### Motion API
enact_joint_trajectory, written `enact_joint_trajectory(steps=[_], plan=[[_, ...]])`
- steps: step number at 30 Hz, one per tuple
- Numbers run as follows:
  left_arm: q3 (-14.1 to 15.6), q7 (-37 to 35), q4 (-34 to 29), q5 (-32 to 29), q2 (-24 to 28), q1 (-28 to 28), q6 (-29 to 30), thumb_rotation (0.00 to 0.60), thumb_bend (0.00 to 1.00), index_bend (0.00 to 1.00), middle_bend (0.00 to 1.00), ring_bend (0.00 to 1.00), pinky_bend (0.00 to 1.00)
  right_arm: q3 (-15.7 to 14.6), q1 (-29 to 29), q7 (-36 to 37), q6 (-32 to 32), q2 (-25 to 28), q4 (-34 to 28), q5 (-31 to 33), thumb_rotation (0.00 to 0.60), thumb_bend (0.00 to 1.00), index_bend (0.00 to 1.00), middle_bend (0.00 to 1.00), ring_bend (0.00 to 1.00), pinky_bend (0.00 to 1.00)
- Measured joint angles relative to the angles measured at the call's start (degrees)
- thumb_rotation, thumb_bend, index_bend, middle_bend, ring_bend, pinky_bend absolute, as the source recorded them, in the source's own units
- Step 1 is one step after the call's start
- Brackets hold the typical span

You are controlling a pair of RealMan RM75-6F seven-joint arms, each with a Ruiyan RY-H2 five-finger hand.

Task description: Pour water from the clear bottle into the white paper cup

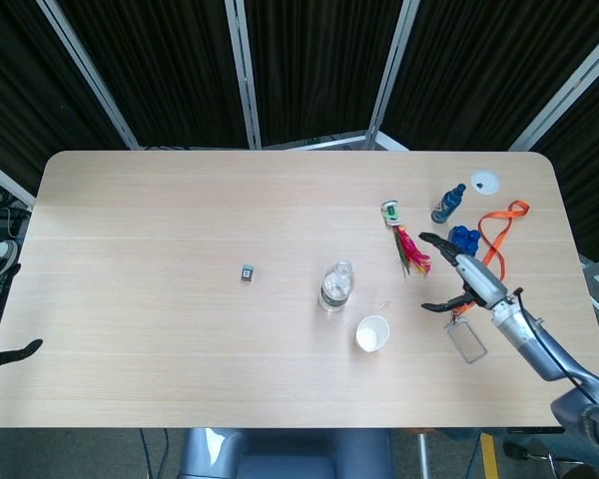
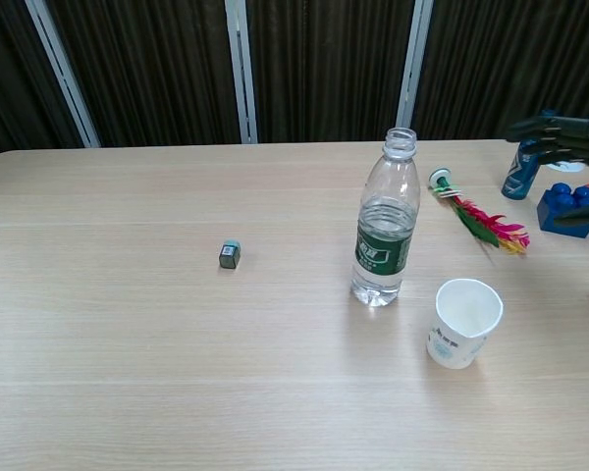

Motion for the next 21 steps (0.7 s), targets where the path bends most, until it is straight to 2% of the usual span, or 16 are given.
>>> enact_joint_trajectory(steps=[9,21], plan=[[-0.6,1.2,0.7,-3.1,-0.6,-1.0,-1.5,0.600,0.00,0.00,0.00,0.00,0.00,-2.4,7.6,1.4,-2.7,-5.7,2.8,-2.3,0.600,0.00,0.00,0.00,0.00,0.05],[-0.9,1.9,1.3,-5.5,-0.9,-1.8,-2.6,0.600,0.00,0.00,0.00,0.00,0.00,-3.2,13.4,-0.2,-7.4,-11.6,6.2,0.3,0.600,0.00,0.00,0.00,0.00,0.06]])
